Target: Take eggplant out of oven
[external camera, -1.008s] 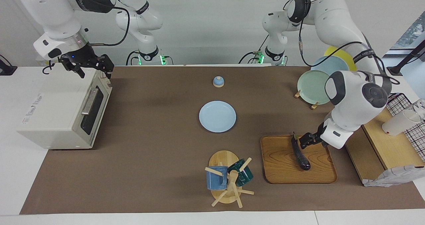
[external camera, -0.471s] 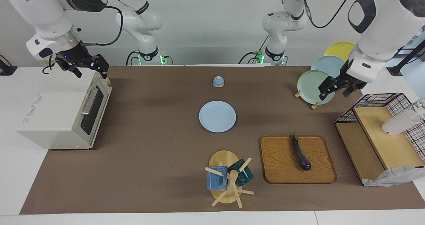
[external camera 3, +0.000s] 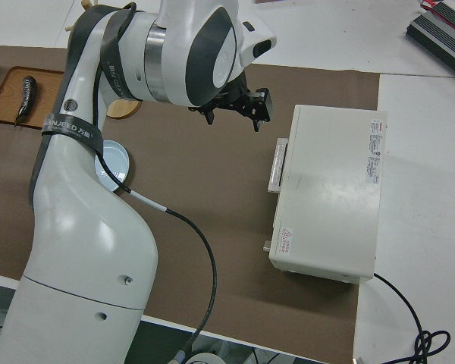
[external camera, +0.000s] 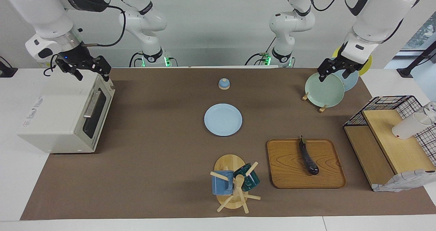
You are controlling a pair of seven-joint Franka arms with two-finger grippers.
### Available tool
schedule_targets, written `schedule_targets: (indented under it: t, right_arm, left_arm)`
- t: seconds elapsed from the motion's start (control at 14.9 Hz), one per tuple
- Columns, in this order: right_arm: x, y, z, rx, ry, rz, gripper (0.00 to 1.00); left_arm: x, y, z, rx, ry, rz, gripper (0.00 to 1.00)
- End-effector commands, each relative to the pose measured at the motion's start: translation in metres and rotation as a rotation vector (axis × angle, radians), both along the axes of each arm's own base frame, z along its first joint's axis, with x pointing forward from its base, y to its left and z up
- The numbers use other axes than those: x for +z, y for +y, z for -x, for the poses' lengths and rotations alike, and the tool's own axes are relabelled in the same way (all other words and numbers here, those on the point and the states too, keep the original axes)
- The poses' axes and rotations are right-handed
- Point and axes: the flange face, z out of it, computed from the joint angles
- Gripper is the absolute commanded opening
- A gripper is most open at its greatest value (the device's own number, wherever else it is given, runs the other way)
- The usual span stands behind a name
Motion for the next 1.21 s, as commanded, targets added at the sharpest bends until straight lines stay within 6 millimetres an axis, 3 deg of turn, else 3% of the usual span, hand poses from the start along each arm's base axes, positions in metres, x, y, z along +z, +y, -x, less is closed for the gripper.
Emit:
schedule_targets:
  t: [0.0, 0.27, 1.14]
  right_arm:
    - [0.003, -0.001, 0.000, -0.010, -0.015, -0.010, 1.00]
    - [0.004, 0.003, 0.000, 0.004, -0.014, 0.021, 1.00]
    - [0.006, 0.000, 0.005, -0.004, 0.008, 0.014, 1.00]
  left_arm:
    - [-0.001, 0.001, 0.007, 0.006, 0.016, 0.010, 1.00]
    - [0.016, 0.009, -0.007, 0.025, 0.017, 0.048, 1.00]
    - [0.014, 0.006, -0.007, -0.007, 0.026, 0.049, 1.00]
